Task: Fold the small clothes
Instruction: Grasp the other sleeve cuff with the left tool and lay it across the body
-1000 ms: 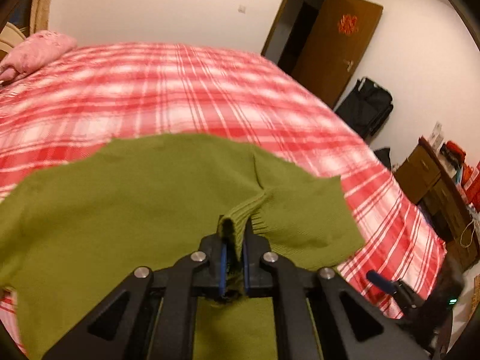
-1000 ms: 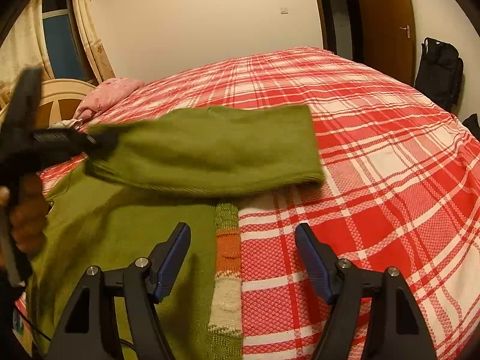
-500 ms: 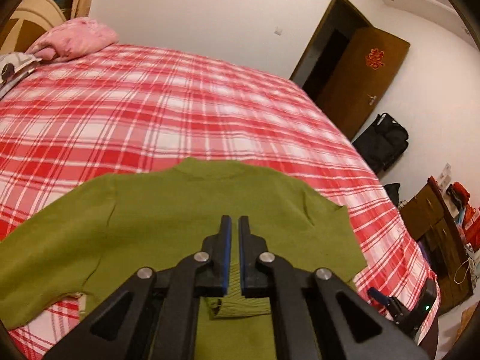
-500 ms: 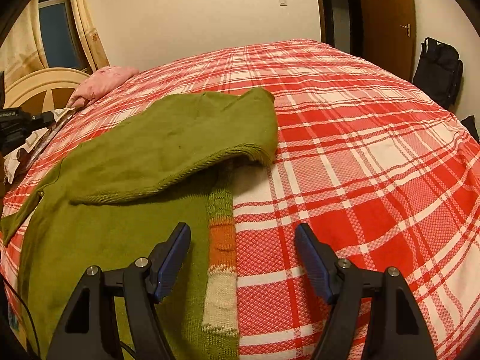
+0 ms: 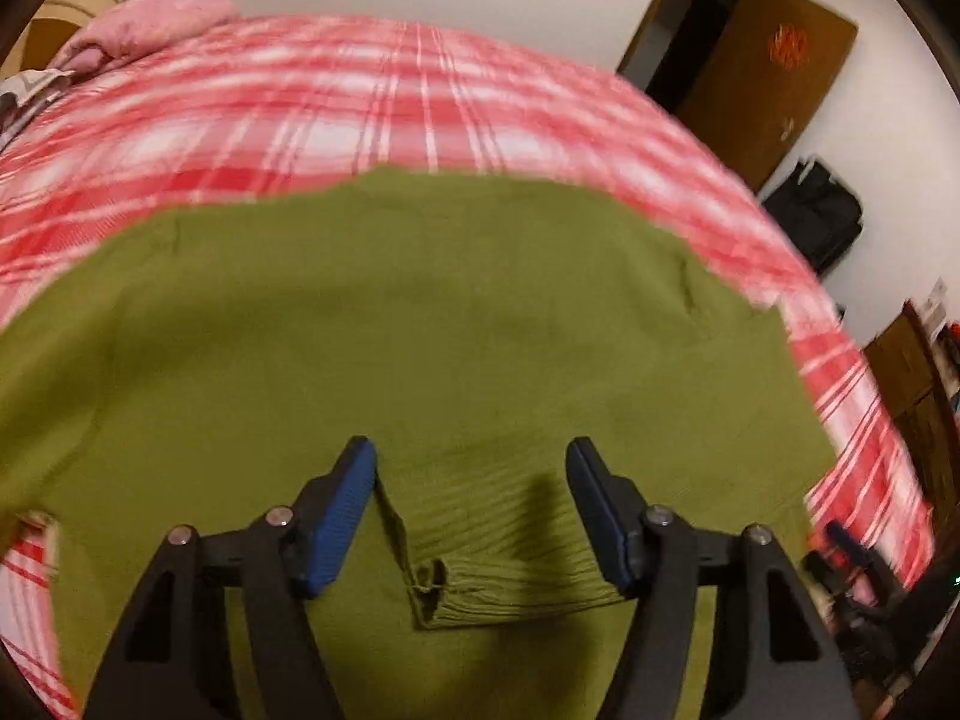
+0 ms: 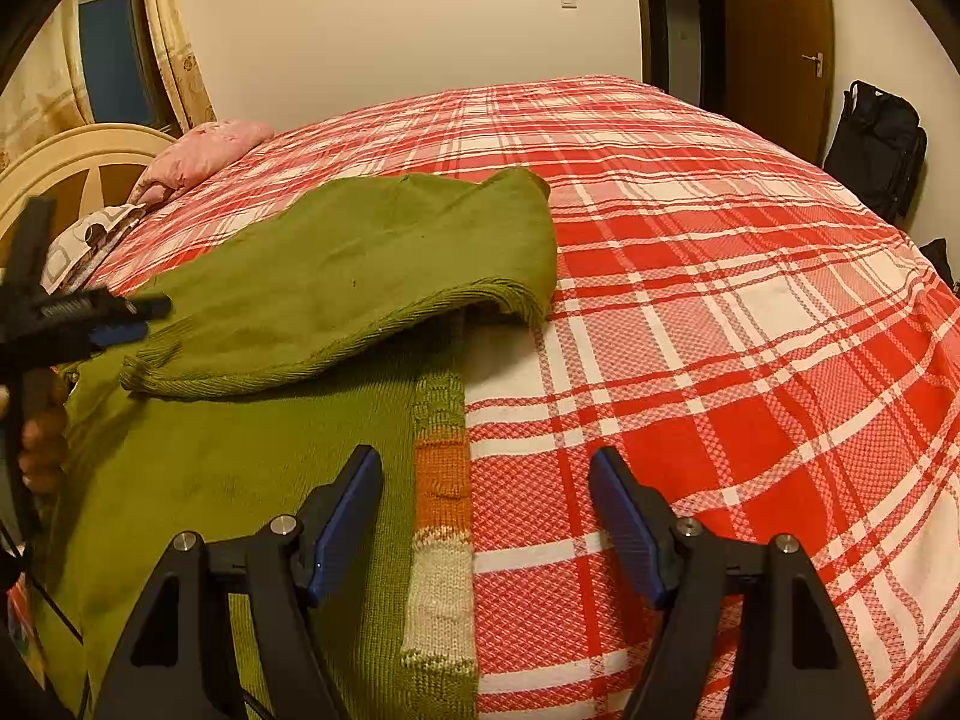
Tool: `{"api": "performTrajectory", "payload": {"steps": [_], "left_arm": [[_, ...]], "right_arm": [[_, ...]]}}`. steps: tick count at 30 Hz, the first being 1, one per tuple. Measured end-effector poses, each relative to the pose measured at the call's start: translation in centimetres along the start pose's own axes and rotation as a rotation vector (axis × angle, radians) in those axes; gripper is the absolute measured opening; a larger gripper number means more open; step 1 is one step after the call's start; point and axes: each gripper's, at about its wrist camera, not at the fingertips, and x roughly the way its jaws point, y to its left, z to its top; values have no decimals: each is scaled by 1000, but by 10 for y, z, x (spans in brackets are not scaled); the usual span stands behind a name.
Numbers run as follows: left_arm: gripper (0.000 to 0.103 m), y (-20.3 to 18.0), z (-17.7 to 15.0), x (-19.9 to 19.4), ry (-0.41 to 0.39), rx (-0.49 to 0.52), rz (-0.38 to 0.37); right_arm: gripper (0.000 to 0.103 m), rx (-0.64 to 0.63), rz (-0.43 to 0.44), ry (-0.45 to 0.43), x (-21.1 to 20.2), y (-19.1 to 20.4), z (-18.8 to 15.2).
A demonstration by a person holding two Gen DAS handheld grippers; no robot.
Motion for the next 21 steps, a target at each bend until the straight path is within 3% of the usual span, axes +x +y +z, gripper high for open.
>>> {"api": "performTrajectory", "payload": {"steps": [1,2,3,4,8,14,18,21], "left_arm": [[60,-5,-3,2,-16,35,34],[44,-12,-5,2,-36,85,68],[32,-14,-5,1,-35,96,56],[8,-14,-4,-1,-31,93,29],[8,-14,4,-31,-92,108,-14],[8,17,21,-89,-197,46,-61],[8,40,31,-107,-234,8,-43],[8,53,32,-97,-213,1,-10]], "right_arm": [[73,-1,1,-1,-1,0,0],[73,-2,2,-4,-1,1,0],[73,-3,3,-6,-1,1,0],[73,-3,3,-7,-1,1,0],[73,-3,2,-5,-2,0,-1],[73,-6,-4,-3,-1,0,0],[73,-13,-9,0,-1,2,-1],[73,-17,-13,1,0,3,-1]]}}
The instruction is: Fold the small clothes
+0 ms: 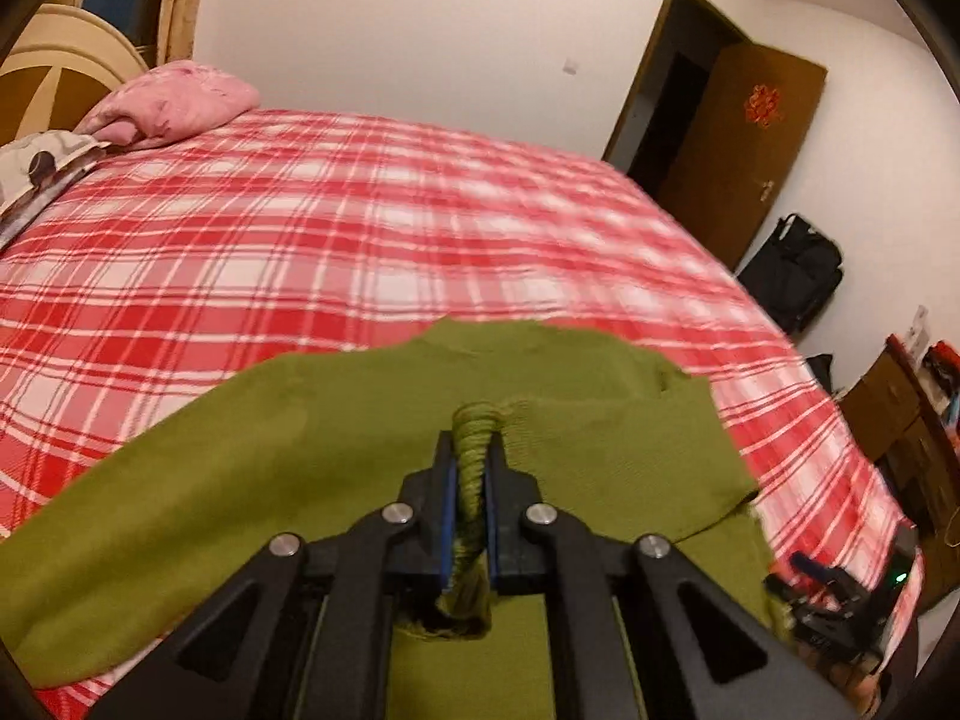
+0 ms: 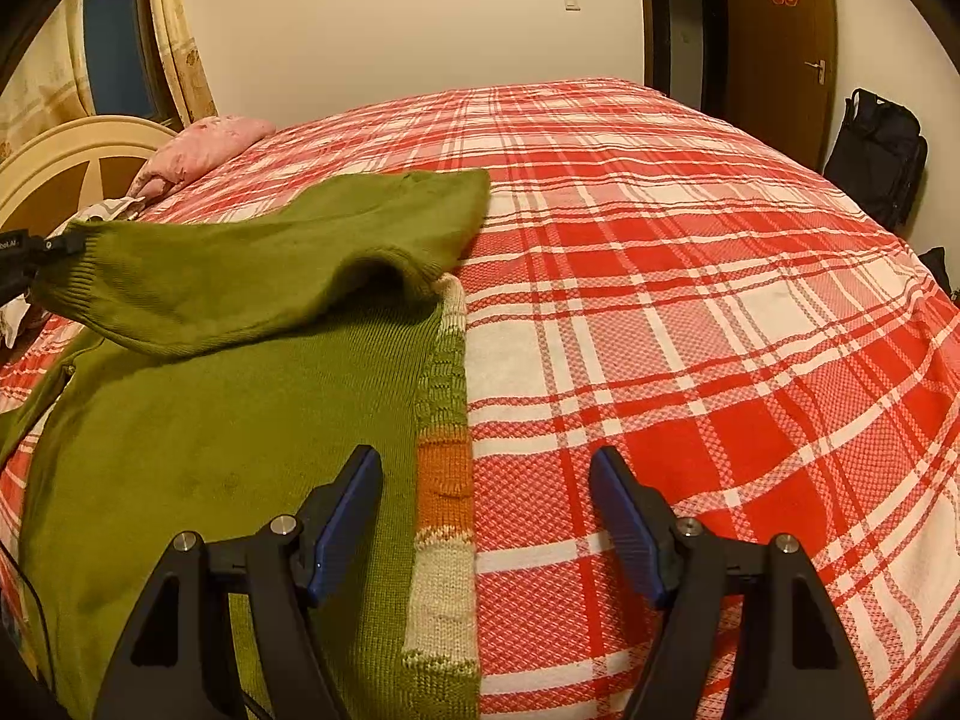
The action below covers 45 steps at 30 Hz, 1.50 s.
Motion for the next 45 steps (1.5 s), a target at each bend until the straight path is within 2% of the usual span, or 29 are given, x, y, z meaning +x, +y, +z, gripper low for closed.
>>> {"api": "performTrajectory", "payload": {"steps": [4,8,11,12,14,15,17,19,21,23,25,28,30,31,33,35,37,40,42,45], "left_arm": [[8,19,-12,22,43,-27,19],[10,26,-25,49,93,-8,75],[16,34,-28,59,124,-17,98],[18,36,-28,60,127,-24,100],[29,39,-26,60,131,-35,122],[32,40,-26,59,123,-37,128],[44,41,-26,56,104,-19,171],[44,39,-30,60,126,32,240],[45,34,-39,63,137,100,281],[51,26,-46,60,125,158,305],[56,24,-48,58,126,170,295],[57,21,-51,58,131,181,296],[57,20,-51,50,130,164,282],[58,20,-50,47,120,160,270],[67,19,-49,36,85,165,279],[84,19,-48,30,45,172,311],[87,21,-47,31,32,178,341],[87,28,-47,43,77,169,379],[89,34,-52,54,138,170,401],[93,40,-55,50,123,148,388]], "right_arm": [[73,-2,-4,3,1,1,1],[73,-1,-7,-9,-2,1,2],[73,-18,-17,-27,-9,6,10],[73,-59,-46,-8,-6,13,16],[73,-162,-111,6,3,32,34],[73,-179,-120,1,6,37,41],[73,-214,-140,-7,20,50,59],[73,-241,-205,-12,37,55,72],[73,-186,-283,-6,48,44,81],[73,-75,-251,25,52,22,82],[74,-26,-252,47,53,4,73],[75,39,-293,79,54,-18,64],[75,103,-308,70,45,-32,63],[75,99,-319,42,36,-32,64],[76,54,-319,-43,15,-21,68],[76,19,-223,-104,1,-4,77],[76,-41,-156,-105,3,17,87],[76,-144,-157,-119,20,50,100],[76,-165,-170,-72,38,61,102],[76,-176,-232,64,73,55,93]]}}
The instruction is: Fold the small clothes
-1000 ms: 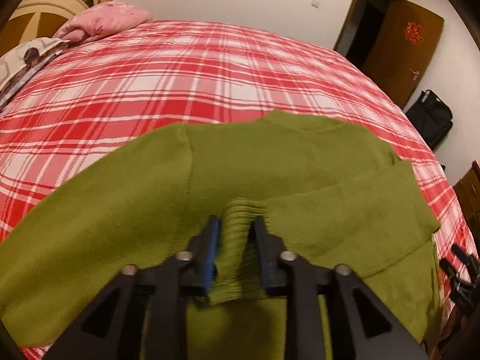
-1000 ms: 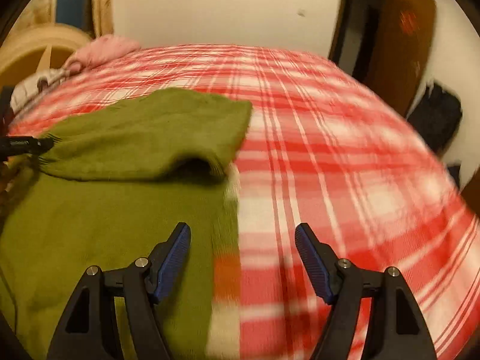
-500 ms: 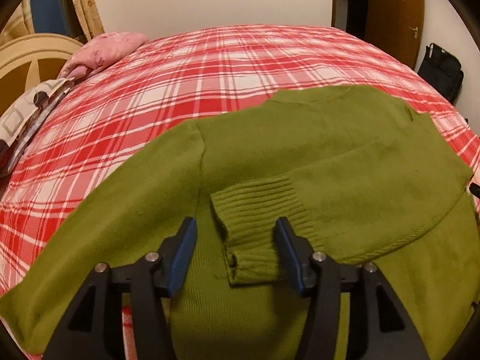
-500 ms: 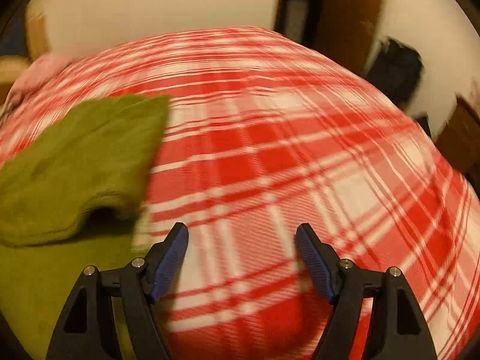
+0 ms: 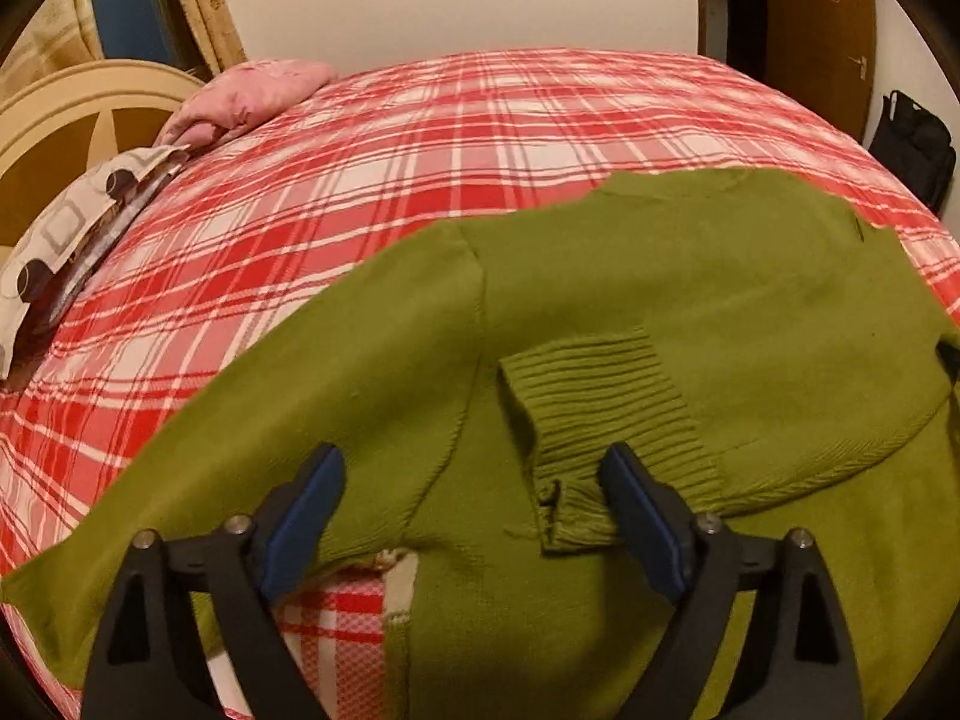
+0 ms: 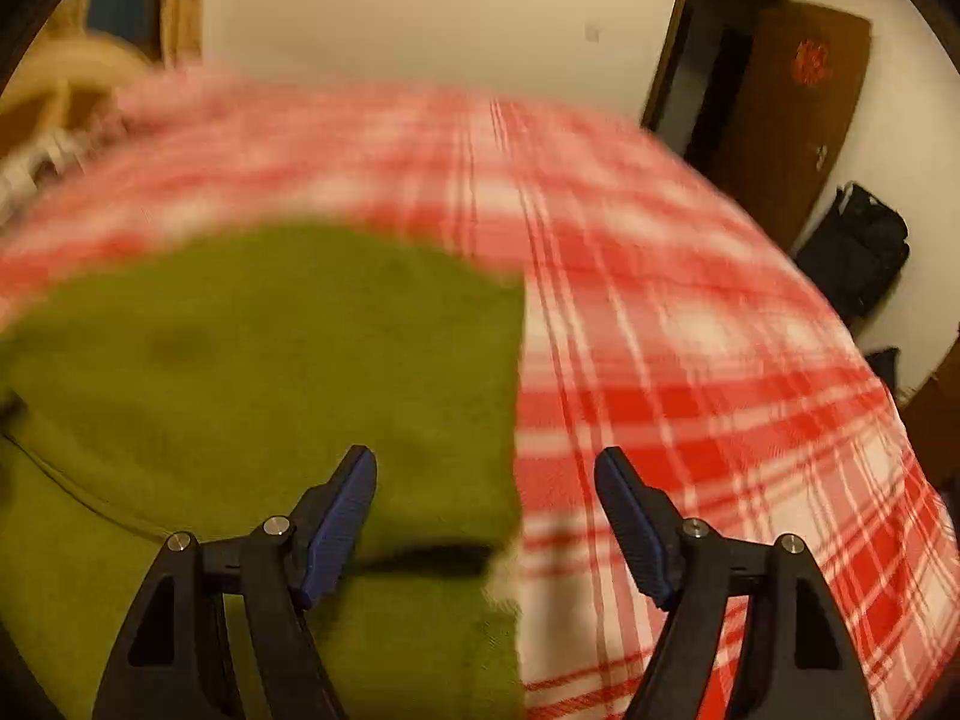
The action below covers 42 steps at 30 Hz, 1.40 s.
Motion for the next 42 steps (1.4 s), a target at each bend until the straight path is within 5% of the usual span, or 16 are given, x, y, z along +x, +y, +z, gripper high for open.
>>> {"api": "performTrajectory", "payload": {"steps": [5,12,19,26,30,42], "left_arm": [[93,9,-6,-12,-8,-31,-43],[93,19,-29,-21,-13,-46,-33],[93,52,-49,-53,-56,-98,-37],[94,107,-81,-78,-90,-178,62],[94,133,-98,-83,-88,-211,145],[94,273,-161,-106,-90,-474,375]], "right_arm": [[76,97,61,24,-6,-24,-8],[76,15,184,6,-44,5,-29],[76,56,166,61,-55,18,-58],[76,-88,276,64,-84,73,-89],[76,-109,222,8,-95,85,-96],[76,-244,379,-158,-151,143,-126]]}}
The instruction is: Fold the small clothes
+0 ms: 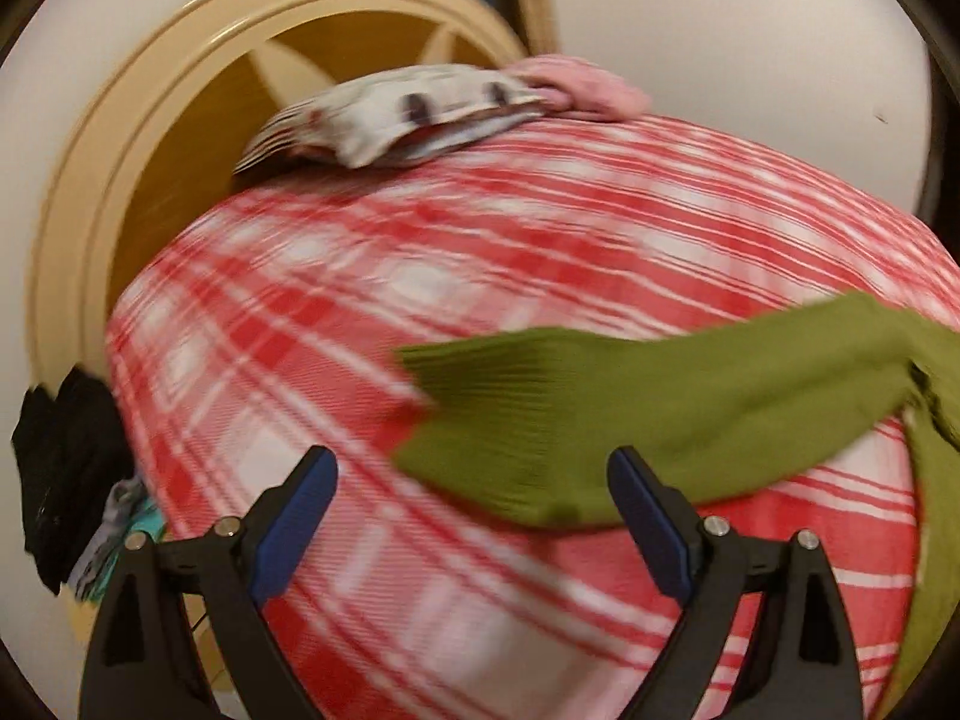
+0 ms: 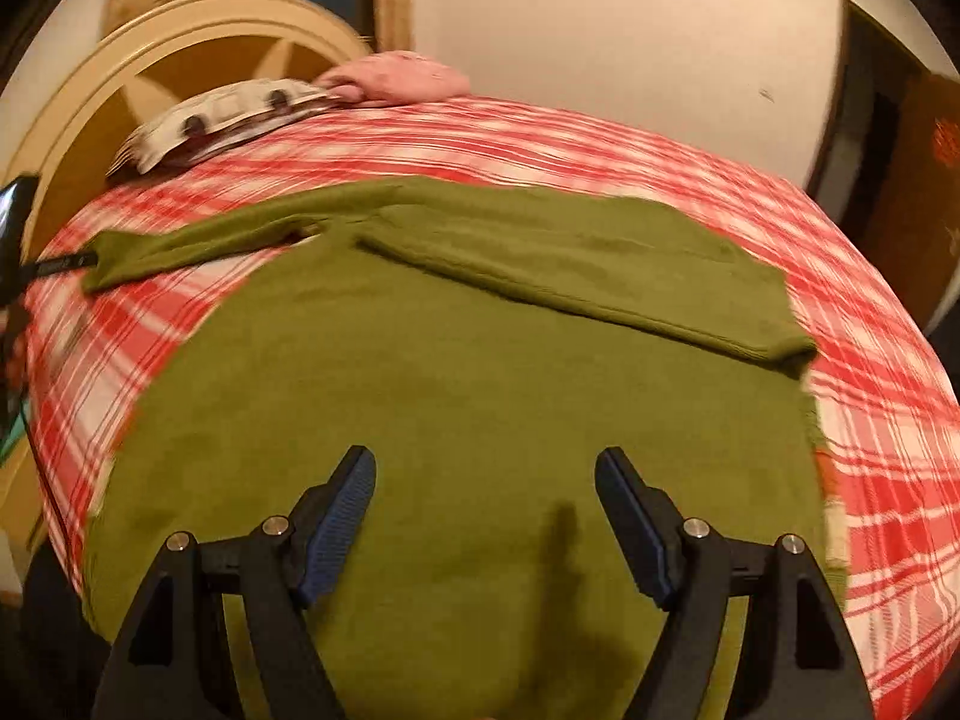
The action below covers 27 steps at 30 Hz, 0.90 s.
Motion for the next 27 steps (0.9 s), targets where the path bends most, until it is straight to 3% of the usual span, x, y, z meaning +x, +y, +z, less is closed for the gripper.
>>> {"api": "performTrajectory", "payload": {"steps": [4,8,13,17,21,24,25,26,27], "left_arm": [[94,26,3,10,-26,-45,5],[92,37,7,24,-12,-87,-73],[85,31,16,47,10,-86,-189],[73,31,16,68,52,-121,-231],[68,28,11,64,19,-108,-246],[55,30,10,61,18,-102,-263],[35,32,9,60,20,-103,-278],[21,33,8,57,22,-103,-283],[17,34,8,55,28,-97,-270]], "right_arm": [[76,-86,3,-17,5,23,-1],[76,-86,12,-16,5,32,-2],[76,-73,1,-11,5,34,-1],[76,-75,-3,7,11,39,-3],[76,-82,4,15,13,43,-6],[76,-87,8,19,15,47,-7],[76,-88,9,19,16,48,-6],[76,-90,9,19,16,49,-6],[76,-90,8,17,16,50,-6]]}}
